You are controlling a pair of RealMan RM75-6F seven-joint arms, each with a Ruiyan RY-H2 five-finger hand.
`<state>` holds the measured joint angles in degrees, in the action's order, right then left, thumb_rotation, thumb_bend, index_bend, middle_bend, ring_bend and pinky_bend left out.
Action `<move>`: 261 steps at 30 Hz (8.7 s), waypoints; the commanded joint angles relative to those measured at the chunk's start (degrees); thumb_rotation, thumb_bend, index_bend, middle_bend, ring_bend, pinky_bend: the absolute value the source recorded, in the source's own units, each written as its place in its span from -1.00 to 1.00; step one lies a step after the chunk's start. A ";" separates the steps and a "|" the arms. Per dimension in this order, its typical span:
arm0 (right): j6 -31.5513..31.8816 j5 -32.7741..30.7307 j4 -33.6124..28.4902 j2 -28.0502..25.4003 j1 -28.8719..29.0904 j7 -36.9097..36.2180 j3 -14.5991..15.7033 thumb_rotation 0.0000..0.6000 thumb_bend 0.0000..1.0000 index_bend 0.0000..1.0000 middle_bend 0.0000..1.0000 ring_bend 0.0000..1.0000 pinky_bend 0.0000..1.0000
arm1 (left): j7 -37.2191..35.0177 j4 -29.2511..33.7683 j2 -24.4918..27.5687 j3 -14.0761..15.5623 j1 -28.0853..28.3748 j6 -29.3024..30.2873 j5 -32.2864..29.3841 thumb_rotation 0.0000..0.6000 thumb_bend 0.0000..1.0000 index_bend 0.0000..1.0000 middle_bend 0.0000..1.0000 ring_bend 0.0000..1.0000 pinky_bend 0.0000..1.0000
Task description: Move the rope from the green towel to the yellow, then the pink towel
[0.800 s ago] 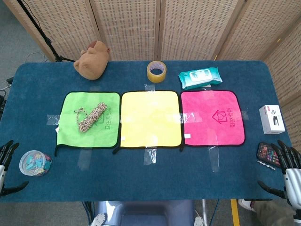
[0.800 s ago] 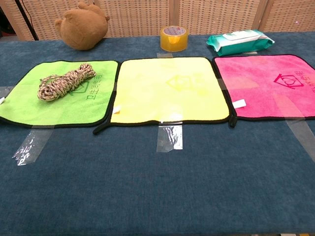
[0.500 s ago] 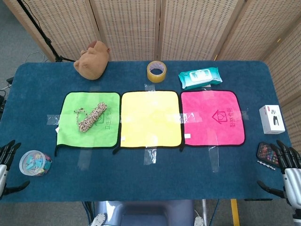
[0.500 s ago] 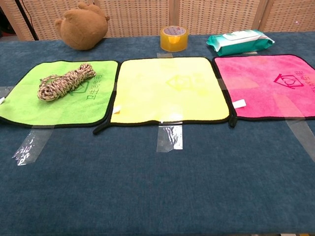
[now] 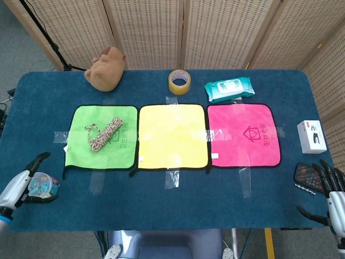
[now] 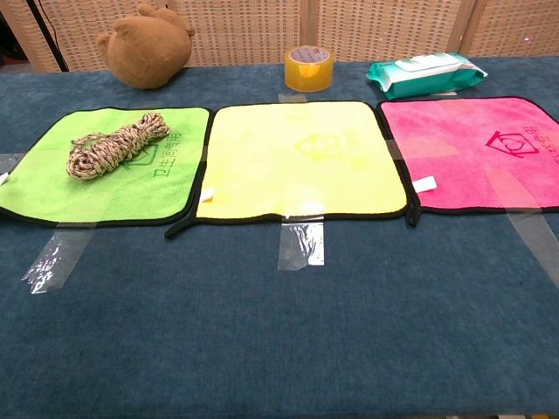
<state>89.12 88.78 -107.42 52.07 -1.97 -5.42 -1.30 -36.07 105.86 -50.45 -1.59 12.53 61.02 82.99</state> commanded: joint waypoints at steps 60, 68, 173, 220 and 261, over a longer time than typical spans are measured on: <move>-8.25 -9.72 2.59 0.06 3.06 -2.31 -2.19 1.00 -1.00 -1.00 -1.00 -1.00 -1.00 | -27.40 -22.68 -27.01 -22.49 27.79 -47.42 -20.89 1.00 -0.86 -1.00 -1.00 -1.00 -1.00; -8.72 -10.10 2.89 0.17 3.22 -2.25 -2.23 1.00 -1.00 -1.00 -1.00 -1.00 -1.00 | -24.73 -22.63 -29.48 -23.95 28.78 -48.02 -23.75 1.00 -0.86 -1.00 -1.00 -1.00 -1.00; -63.55 -17.21 23.19 32.81 69.26 36.79 -10.99 1.00 -0.36 -1.00 -1.00 -1.00 -1.00 | 35.47 15.34 5.26 -0.44 1.86 17.88 -18.43 1.00 -0.89 -1.00 -1.00 -1.00 -1.00; -57.59 -37.95 29.10 32.06 75.98 46.20 4.14 1.00 0.15 -0.68 -1.00 -1.00 -1.00 | 38.33 15.41 4.08 -4.03 0.72 13.96 -20.10 1.00 -0.89 -1.00 -1.00 -1.00 -1.00; -53.40 -70.27 27.24 28.47 85.76 53.58 19.87 1.00 0.24 -0.71 -0.85 -1.00 -0.64 | 38.69 15.55 4.08 -4.64 0.11 13.10 -19.53 1.00 -0.89 -1.00 -1.00 -1.00 -1.00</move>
<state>35.70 18.52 -80.16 80.62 83.82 48.19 18.49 2.61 121.41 -46.37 -6.22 12.64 74.11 63.47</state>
